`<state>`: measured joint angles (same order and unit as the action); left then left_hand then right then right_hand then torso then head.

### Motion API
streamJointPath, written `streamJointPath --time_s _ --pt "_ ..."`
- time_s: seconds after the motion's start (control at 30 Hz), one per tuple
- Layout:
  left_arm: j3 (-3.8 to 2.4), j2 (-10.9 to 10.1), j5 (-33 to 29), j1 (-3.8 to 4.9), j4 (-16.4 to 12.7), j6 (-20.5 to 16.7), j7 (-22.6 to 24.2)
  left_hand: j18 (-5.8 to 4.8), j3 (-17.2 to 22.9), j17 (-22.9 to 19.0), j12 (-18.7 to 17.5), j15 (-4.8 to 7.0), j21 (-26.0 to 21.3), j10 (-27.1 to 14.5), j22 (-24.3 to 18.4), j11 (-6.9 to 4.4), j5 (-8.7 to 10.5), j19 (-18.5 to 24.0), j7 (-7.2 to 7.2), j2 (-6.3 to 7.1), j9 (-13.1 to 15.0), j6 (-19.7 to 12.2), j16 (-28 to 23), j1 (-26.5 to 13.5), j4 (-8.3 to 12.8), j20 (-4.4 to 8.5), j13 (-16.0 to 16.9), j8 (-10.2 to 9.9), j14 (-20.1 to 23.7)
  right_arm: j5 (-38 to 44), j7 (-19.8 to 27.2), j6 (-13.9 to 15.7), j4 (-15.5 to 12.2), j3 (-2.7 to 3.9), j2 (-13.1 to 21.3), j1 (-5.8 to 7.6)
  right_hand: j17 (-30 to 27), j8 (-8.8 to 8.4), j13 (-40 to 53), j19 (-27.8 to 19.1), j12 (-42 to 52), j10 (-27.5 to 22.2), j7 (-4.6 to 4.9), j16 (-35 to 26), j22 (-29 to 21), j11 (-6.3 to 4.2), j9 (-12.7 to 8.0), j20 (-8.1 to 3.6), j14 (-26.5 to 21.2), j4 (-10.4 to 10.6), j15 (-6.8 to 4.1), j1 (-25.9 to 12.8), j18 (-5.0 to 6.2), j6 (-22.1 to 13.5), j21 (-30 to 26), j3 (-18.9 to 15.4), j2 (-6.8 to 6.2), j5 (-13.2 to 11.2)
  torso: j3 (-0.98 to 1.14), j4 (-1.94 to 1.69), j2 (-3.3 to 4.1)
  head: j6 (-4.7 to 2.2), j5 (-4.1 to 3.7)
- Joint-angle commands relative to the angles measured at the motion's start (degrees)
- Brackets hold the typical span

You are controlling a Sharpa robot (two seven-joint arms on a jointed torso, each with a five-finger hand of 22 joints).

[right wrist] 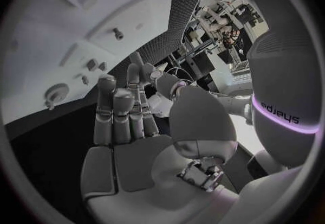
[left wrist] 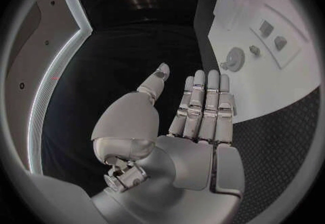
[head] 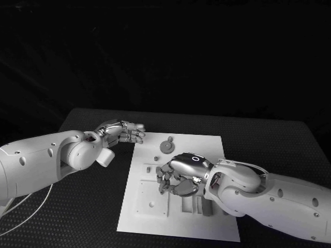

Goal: Assemble the parts on the task board

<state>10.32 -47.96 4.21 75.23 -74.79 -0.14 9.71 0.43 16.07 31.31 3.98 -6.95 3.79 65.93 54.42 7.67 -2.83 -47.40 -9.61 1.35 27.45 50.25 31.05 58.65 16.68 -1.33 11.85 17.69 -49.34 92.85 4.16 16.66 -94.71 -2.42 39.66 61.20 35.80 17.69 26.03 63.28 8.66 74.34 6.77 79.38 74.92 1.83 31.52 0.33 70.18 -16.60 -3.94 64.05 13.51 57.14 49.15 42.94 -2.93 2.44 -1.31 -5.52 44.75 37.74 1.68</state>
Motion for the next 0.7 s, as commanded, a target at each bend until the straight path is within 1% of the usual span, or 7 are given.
streamJointPath --time_s 0.03,0.27,0.3,0.4,0.5,0.6,0.7 --pt "-0.03 0.17 0.62 0.05 -0.09 0.36 0.91 0.22 0.21 0.1 0.19 -0.15 0.26 -0.46 -0.09 0.03 0.02 0.44 -0.2 0.18 -0.06 -0.16 -0.23 0.29 -0.02 -0.05 -0.08 -0.24 0.08 4.28 0.67 0.0 0.05 -0.19 -1.23 -0.56 0.07 1.35 0.07 0.01 -0.16 0.25 -0.02 -0.14 1.01 0.1 2.2 -0.36 -0.05 -0.09 -0.49 0.07 1.49 0.3 0.27 0.31 0.41 0.35 0.02 -0.02 0.02 0.2 0.34" --pt "-0.03 0.36 0.62 0.05 -0.11 0.12 1.03 0.23 0.22 0.11 0.21 -0.15 0.27 -0.43 -0.09 0.02 0.02 0.43 -0.19 0.18 -0.05 -0.15 -0.23 0.32 -0.02 -0.05 -0.08 -0.23 0.06 7.47 -0.15 -0.24 1.66 -1.0 -4.3 -1.09 0.08 1.35 0.11 0.01 -0.16 0.24 -0.02 -0.14 1.02 0.09 2.23 -0.38 -0.05 -0.09 -0.49 0.09 1.49 0.29 0.27 0.33 0.41 0.35 0.01 -0.02 0.03 0.24 0.65" --pt "-0.03 0.37 0.62 0.06 -0.13 0.1 1.03 0.23 0.22 0.11 0.21 -0.15 0.27 -0.43 -0.09 0.02 0.02 0.43 -0.19 0.18 -0.05 -0.14 -0.23 0.33 -0.02 -0.05 -0.08 -0.23 0.06 7.84 -0.18 -0.28 2.02 -1.25 -4.69 -1.22 0.08 1.35 0.12 0.01 -0.17 0.24 -0.02 -0.14 1.02 0.09 2.23 -0.38 -0.05 -0.09 -0.49 0.1 1.49 0.29 0.27 0.33 0.41 0.35 0.03 -0.04 0.03 0.25 0.69" --pt "-0.03 0.41 0.62 0.06 -0.11 0.08 0.99 0.23 0.22 0.12 0.22 -0.14 0.28 -0.43 -0.09 0.01 0.02 0.43 -0.19 0.19 -0.05 -0.14 -0.23 0.34 -0.01 -0.04 -0.08 -0.23 0.05 8.64 -0.28 -0.45 2.99 -1.97 -5.77 -1.6 0.09 1.35 0.15 0.01 -0.18 0.23 -0.02 -0.15 1.02 0.09 2.25 -0.39 -0.05 -0.1 -0.5 0.12 1.49 0.28 0.28 0.35 0.4 0.35 0.04 -0.09 0.05 0.57 1.31" --pt "-0.03 0.47 0.62 0.06 -0.07 0.25 1.02 0.23 0.22 0.12 0.22 -0.14 0.28 -0.42 -0.09 0.01 0.02 0.43 -0.19 0.2 -0.05 -0.14 -0.23 0.34 -0.01 -0.05 -0.08 -0.23 0.05 9.78 -0.54 -0.79 3.52 -2.09 -6.41 -2.05 0.1 1.35 0.17 0.01 -0.18 0.22 -0.02 -0.15 1.02 0.09 2.26 -0.4 -0.06 -0.1 -0.5 0.14 1.49 0.27 0.28 0.36 0.4 0.35 0.06 -0.09 0.04 0.7 1.71" --pt "-0.03 0.48 0.62 0.06 -0.08 0.29 0.99 0.23 0.17 0.14 0.22 -0.15 0.28 -0.42 -0.09 0.01 0.02 0.43 -0.19 0.29 -0.04 -0.13 -0.23 0.31 -0.03 -0.06 -0.08 -0.22 0.05 10.71 -1.33 -1.63 4.66 -2.15 -7.4 -2.59 0.1 1.35 0.19 0.01 -0.2 0.2 -0.02 -0.16 1.02 0.09 2.28 -0.4 -0.06 -0.09 -0.5 0.15 1.49 0.26 0.28 0.37 0.4 0.35 0.02 -0.08 0.04 0.86 2.38" --pt "-0.03 0.5 0.62 0.06 -0.12 0.31 0.98 0.23 0.15 0.14 0.23 -0.15 0.28 -0.42 -0.1 0.01 0.02 0.43 -0.19 0.31 -0.04 -0.13 -0.24 0.3 -0.03 -0.06 -0.08 -0.22 0.05 11.02 -1.56 -1.95 5.13 -2.23 -8.0 -3.13 0.1 1.34 0.22 -0.01 -0.22 0.18 -0.01 -0.17 1.02 0.1 2.3 -0.41 -0.07 -0.09 -0.49 0.15 1.49 0.24 0.28 0.38 0.38 0.35 -0.02 -0.02 0.05 0.89 2.57"
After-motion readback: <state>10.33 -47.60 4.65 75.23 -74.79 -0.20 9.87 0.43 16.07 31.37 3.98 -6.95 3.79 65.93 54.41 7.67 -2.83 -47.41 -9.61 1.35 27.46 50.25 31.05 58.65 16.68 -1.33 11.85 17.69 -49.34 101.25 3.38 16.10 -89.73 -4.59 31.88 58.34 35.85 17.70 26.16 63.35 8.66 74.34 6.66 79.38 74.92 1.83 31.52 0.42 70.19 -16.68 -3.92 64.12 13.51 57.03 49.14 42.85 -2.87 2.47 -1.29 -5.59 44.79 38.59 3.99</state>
